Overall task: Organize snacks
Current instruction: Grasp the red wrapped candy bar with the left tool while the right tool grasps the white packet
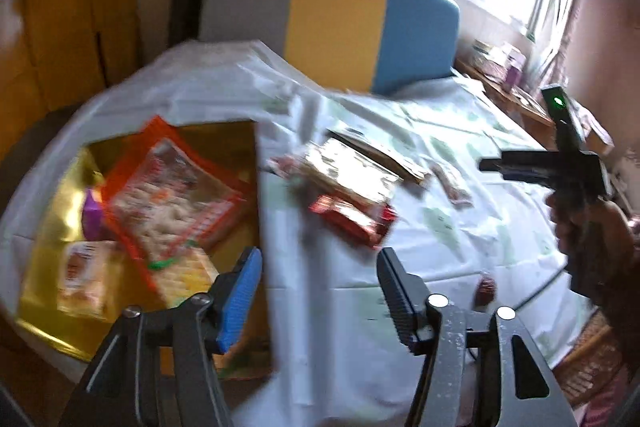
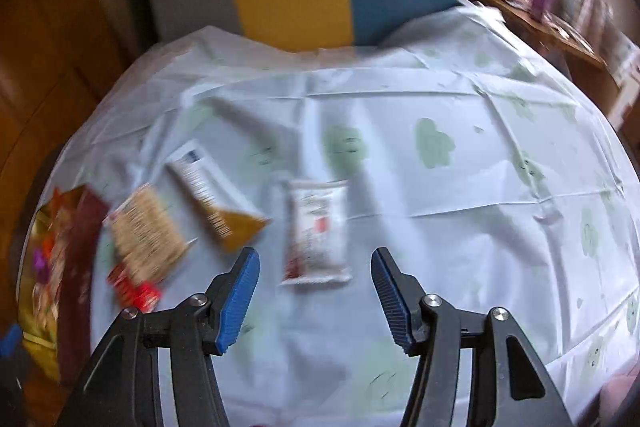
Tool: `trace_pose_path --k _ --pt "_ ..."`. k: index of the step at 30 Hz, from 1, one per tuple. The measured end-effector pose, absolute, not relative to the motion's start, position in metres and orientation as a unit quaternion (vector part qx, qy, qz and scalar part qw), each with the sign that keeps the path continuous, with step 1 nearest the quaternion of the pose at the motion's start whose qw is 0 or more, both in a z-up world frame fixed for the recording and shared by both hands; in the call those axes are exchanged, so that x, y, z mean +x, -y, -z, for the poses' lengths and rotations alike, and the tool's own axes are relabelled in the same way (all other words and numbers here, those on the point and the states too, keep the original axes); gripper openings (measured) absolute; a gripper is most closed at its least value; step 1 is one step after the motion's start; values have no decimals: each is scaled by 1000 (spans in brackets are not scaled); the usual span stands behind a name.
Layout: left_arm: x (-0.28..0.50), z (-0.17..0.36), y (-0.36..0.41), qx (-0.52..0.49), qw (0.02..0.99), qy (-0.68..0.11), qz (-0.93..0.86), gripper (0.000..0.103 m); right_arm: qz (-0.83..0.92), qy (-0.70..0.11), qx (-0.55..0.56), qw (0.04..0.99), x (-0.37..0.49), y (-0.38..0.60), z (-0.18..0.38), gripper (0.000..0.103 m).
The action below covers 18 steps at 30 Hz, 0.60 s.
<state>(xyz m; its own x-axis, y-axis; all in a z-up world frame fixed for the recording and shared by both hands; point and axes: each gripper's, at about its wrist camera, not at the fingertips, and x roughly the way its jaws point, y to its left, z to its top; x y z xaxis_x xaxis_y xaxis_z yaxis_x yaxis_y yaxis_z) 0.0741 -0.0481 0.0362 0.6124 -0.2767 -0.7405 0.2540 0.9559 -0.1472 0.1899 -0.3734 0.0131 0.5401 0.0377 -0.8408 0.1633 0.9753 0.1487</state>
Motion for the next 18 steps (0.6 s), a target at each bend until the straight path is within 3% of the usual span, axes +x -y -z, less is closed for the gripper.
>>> trace_pose_path --k 4,8,13,14,15,18 --pt "78 -32 72 2 891 -425 162 52 30 -484 123 866 210 384 1 59" --pt "87 -25 87 12 882 -442 165 34 12 -494 107 863 223 372 15 59" --pt "107 -17 94 -4 871 -465 160 31 14 -523 57 850 237 355 40 59" --pt "112 -15 95 -10 869 -469 156 30 17 -530 52 846 239 355 45 56" --pt "118 -14 96 -14 868 -474 149 30 17 -536 49 842 240 356 49 38" --pt "137 -8 100 -26 861 -491 129 31 26 -538 33 842 240 359 42 34"
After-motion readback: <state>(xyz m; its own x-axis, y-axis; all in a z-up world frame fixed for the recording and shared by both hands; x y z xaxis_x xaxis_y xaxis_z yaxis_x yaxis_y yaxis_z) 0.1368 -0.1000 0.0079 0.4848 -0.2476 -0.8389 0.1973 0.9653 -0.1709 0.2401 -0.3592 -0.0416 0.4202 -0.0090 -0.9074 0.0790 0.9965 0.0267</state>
